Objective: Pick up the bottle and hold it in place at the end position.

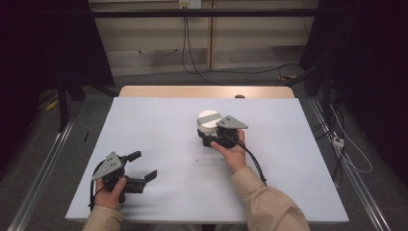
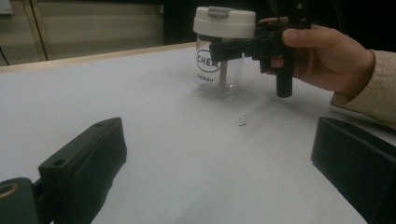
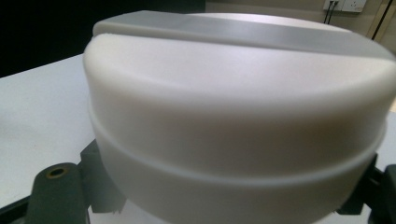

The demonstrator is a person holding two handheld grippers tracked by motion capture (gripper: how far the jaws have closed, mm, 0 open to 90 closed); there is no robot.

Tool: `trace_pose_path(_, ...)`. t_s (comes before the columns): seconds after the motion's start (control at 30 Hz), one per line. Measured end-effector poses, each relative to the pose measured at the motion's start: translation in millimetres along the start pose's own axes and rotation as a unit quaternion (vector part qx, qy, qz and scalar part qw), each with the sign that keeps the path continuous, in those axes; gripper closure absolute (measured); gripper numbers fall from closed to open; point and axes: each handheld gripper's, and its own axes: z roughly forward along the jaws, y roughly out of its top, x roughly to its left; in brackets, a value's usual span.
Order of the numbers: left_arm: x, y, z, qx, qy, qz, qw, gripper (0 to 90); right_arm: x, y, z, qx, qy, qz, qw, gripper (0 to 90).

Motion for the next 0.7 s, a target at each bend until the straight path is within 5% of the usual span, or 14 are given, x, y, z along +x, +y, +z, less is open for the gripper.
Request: trace_pose_path(0.7, -0.3, 0.0, 0.1, 0.001, 0.000, 0.000, 1.0000, 3.0, 2.9, -1.8, 3.3, 0.004, 0.011, -0.008, 0.9999, 18.3)
